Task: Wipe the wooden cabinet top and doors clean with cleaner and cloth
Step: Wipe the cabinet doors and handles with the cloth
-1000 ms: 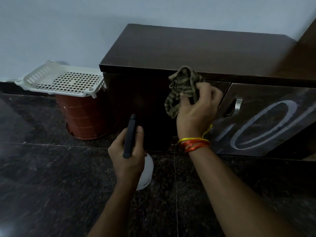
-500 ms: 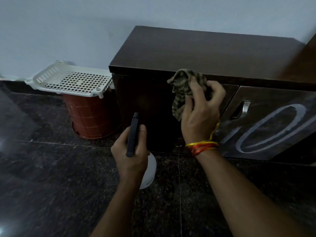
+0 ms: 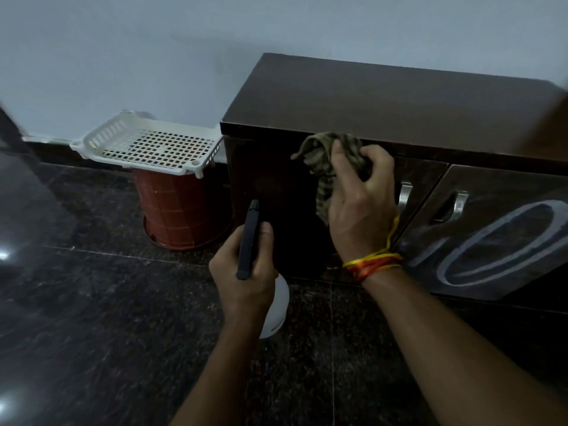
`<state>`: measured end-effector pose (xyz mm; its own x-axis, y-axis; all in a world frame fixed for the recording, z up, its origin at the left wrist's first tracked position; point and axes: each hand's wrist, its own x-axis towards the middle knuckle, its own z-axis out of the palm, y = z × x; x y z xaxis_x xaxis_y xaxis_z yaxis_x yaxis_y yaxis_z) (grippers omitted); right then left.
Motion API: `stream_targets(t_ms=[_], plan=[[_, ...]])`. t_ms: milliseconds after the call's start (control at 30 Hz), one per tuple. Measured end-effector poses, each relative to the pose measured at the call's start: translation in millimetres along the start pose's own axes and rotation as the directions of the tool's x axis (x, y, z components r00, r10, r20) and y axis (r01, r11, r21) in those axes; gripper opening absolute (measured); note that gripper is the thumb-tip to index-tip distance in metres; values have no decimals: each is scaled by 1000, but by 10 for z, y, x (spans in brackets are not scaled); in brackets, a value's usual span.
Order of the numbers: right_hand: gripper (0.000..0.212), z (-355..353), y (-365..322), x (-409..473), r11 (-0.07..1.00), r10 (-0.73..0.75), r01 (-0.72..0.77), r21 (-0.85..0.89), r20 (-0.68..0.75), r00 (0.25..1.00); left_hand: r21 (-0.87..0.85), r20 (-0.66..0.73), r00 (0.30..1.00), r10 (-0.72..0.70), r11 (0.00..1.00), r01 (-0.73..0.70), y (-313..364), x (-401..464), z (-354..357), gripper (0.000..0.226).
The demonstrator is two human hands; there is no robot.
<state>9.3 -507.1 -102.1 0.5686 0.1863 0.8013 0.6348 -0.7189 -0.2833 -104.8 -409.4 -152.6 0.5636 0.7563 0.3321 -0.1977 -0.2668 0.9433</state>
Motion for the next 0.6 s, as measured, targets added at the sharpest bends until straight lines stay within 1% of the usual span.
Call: stream_targets(t_ms=[100, 233, 300, 400, 500, 600], plan=[[36, 31, -92, 17, 1000, -4, 4, -17, -6, 1000, 3, 9, 1000, 12, 1000, -12, 10, 11, -5, 35], [36, 217, -366, 106, 985, -164, 166, -42, 48, 985, 6, -2, 1000, 9, 1000, -9, -4, 9, -44, 38], [37, 262, -422, 113, 980, -194, 196, -28, 80, 978, 13, -11, 1000, 5, 1000, -5, -12, 17, -64, 37], [37, 209, -321, 86, 979, -200, 202, -31, 67, 978, 6, -16, 1000, 1, 1000, -1, -12, 28, -77, 35], [33, 130, -175, 74, 985, -162, 163, -52, 19, 987, 1, -20, 1000, -2, 1000, 2, -3, 46, -83, 37], [34, 140, -227, 81, 983, -160, 161, -83, 20, 987, -1, -30, 1000, 4, 1000, -4, 1, 56, -88, 31]])
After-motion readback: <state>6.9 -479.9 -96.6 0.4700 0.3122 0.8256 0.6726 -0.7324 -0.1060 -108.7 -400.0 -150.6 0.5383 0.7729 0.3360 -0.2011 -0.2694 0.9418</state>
